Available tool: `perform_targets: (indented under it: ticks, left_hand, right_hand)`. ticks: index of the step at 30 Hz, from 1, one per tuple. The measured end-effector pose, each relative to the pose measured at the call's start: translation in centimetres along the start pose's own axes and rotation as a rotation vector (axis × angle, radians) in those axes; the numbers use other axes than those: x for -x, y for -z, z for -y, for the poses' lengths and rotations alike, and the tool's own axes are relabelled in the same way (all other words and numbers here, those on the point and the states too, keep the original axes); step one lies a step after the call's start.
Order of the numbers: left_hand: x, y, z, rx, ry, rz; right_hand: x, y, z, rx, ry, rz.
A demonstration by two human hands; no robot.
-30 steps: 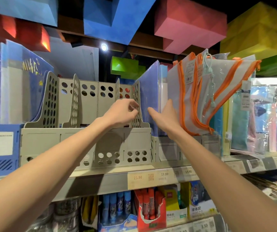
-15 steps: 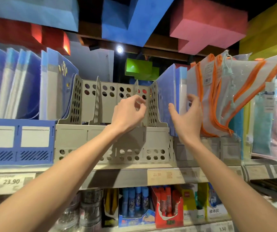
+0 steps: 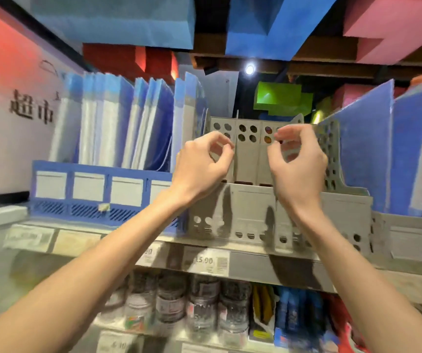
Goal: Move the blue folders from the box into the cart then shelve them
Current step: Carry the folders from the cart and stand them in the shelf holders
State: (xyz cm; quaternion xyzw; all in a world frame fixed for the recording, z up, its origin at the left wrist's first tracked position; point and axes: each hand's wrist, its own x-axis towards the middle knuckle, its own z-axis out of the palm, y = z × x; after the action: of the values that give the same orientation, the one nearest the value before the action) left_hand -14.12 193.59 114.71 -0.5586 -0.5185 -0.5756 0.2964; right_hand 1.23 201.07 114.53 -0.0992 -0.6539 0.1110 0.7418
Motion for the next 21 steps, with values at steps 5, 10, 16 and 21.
perform_targets:
  ticks: [5, 10, 16, 21]
  left_hand:
    - [1.9, 7.6, 4.0, 0.043, 0.032, -0.061]
    - [4.5, 17.1, 7.7, 0.028, 0.109, -0.112]
    - [7.7, 28.8, 9.5, 0.046, 0.112, -0.118]
    - [10.7, 37.2, 11.6, -0.038, 0.172, -0.129]
  right_hand:
    - [2.8, -6.0, 4.3, -0.152, -0.01, 0.077]
    - [7.7, -13.9, 10.5, -0.282, -0.06, 0.19]
    - [14.0, -21.3, 18.2, -0.444, -0.133, 0.281]
    - [18.7, -25.8, 23.7, -0.581, -0.181, 0.345]
